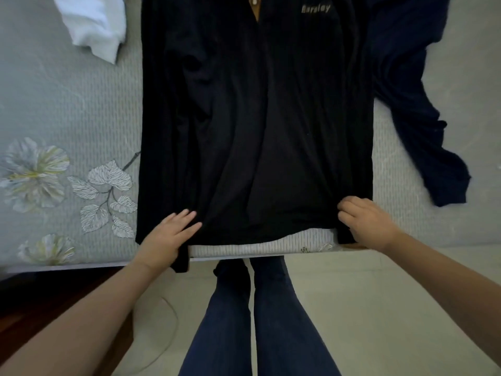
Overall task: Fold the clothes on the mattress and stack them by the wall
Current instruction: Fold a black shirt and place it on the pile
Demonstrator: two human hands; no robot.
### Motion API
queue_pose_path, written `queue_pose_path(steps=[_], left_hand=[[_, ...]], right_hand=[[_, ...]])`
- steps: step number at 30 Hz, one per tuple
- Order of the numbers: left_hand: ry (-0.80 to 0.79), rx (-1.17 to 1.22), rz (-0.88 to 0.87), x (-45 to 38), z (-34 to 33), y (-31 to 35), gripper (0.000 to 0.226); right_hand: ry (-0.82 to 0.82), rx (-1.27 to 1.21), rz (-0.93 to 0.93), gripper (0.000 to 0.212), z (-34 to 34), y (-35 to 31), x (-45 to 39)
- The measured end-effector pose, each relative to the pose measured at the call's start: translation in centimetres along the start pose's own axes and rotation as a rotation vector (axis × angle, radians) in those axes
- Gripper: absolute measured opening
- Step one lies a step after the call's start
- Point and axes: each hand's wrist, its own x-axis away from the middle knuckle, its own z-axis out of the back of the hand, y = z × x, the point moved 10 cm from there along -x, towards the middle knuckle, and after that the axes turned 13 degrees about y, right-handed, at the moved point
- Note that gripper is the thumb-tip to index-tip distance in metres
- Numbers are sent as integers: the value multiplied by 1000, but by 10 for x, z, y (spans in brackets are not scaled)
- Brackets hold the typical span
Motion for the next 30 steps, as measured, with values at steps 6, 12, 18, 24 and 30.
queue_pose_path(steps=[6, 12, 18, 24, 30], left_hand=[[-307, -148, -219, 40, 11, -4, 67], [-714, -214, -178, 68, -31, 7, 34], [-179, 102, 484, 23, 12, -39, 40], [-28, 226, 1246, 71, -6, -103, 33], [651, 958, 1653, 89, 7, -139, 25]], right_hand=[[-467, 165, -79, 37, -42, -17, 50], [-774, 283, -132, 37, -78, -51, 66], [-488, 91, -158, 38, -46, -68, -11], [-179, -39, -154, 44, -24, -90, -110], [-197, -119, -196, 45, -34, -78, -152]])
